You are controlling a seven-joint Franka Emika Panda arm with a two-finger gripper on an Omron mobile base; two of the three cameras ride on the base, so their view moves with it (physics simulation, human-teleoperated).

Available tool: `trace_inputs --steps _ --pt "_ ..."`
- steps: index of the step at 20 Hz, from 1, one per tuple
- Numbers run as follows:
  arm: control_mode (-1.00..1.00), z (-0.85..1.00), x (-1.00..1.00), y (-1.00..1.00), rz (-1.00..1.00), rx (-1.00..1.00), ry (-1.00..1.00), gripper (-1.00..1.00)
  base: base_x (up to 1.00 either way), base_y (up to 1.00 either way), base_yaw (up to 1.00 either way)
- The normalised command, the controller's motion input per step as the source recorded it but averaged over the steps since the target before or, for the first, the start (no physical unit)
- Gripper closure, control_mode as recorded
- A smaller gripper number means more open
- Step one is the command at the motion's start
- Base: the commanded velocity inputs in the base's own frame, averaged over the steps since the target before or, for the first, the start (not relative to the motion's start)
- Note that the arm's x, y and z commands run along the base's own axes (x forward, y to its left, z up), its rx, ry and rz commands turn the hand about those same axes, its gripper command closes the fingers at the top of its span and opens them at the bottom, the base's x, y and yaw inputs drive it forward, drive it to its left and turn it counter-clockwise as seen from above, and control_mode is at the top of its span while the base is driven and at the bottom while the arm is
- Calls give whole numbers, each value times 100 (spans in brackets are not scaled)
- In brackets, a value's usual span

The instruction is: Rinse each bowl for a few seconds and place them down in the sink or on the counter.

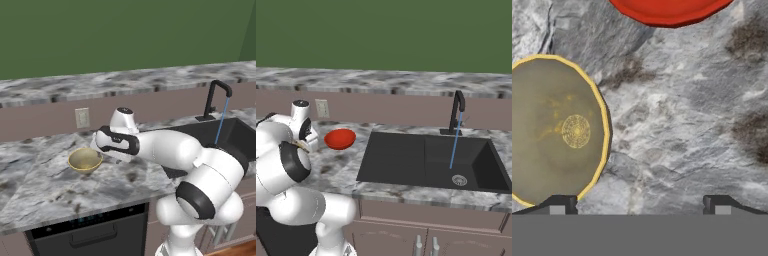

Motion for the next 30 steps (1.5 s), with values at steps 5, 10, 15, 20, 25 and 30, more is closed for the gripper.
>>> trace_inputs --steps 5,10,15,20,25,30 --pt "-100 -17 11 1 1 0 0 -100 0 0 0" --pt "-100 -15 11 8 3 0 0 -100 0 0 0" --pt "-100 -16 12 7 3 0 0 -100 0 0 0" --pt "-100 -13 13 7 3 0 0 -100 0 0 0" --pt "-100 -7 9 7 2 0 0 -100 0 0 0" --pt "-100 -8 9 12 2 0 0 -100 0 0 0"
